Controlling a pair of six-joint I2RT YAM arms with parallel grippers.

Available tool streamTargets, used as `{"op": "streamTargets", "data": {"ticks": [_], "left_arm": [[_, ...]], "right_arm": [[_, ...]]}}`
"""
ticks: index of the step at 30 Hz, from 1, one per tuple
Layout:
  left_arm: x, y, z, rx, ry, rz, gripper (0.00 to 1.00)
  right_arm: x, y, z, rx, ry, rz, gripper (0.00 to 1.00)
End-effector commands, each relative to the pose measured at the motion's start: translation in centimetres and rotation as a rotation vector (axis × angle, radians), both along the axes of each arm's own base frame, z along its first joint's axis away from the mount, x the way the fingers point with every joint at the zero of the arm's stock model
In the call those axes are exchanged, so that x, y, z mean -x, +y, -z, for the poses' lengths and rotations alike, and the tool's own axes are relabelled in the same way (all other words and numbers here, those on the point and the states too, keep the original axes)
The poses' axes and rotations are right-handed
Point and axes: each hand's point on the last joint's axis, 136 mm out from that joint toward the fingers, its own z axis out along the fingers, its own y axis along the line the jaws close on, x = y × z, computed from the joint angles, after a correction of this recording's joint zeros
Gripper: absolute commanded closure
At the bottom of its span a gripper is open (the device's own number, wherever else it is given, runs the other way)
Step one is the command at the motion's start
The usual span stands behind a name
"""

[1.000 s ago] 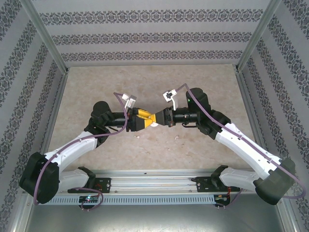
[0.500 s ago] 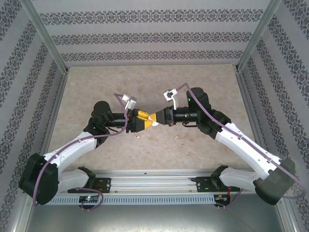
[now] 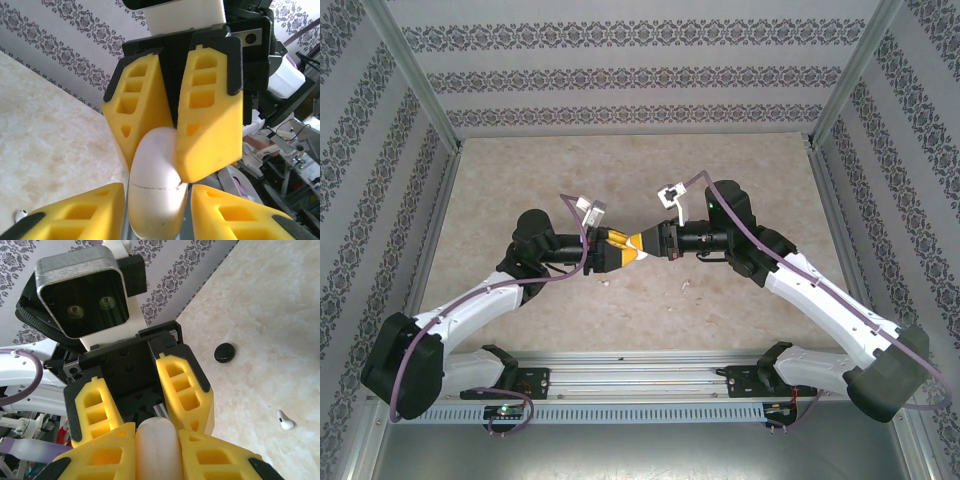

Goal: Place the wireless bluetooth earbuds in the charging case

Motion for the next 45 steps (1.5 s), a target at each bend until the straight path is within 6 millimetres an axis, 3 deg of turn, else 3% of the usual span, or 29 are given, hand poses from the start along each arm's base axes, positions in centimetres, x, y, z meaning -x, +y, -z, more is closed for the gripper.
{"op": "streamTargets", "data": {"ticks": [1, 4, 6, 13, 25, 31, 33, 38, 45], "left_arm": [[0.5, -0.1, -0.9, 0.029, -0.056, 0.021, 0.71], [0.7, -0.1, -1.1, 0.031, -0.063, 0.023, 0.86], [0.9, 0.1, -1.1, 0.025, -0.079, 0.02, 0.93], [1.8, 1.3, -1.4, -0.004, -0.175, -0.054, 1.0], [1.9, 2.8, -1.6, 0.001, -0.208, -0.169, 1.0], [0.5, 4.6, 0.3, -0.111, -0.224, -0.328, 1.0], [0.1, 5.6, 1.3, -0.175, -0.231, -0.4, 1.0], [0.1, 8.5, 3.2, -0.295, -0.255, -0.547, 1.0], [1.3, 10.1, 3.9, -0.367, -0.29, -0.583, 1.0]], "right_arm": [[0.0, 0.2, -1.0, -0.041, -0.01, -0.015, 0.98], [0.0, 0.3, -0.9, -0.046, -0.006, -0.018, 0.97], [-0.3, 0.2, -0.8, -0.042, -0.001, -0.007, 0.9], [-2.4, -0.6, 1.7, -0.082, 0.111, 0.034, 0.74], [-3.6, -0.4, 3.4, -0.057, 0.193, 0.046, 0.55], [-4.1, -1.2, 3.3, -0.017, 0.24, 0.136, 0.47], [-4.7, -2.3, 5.0, 0.069, 0.282, 0.231, 0.46], [-5.1, -4.8, 12.2, 0.341, 0.471, 0.451, 0.47], [-4.0, 1.5, 18.6, 0.405, 0.637, 0.5, 0.52]]}}
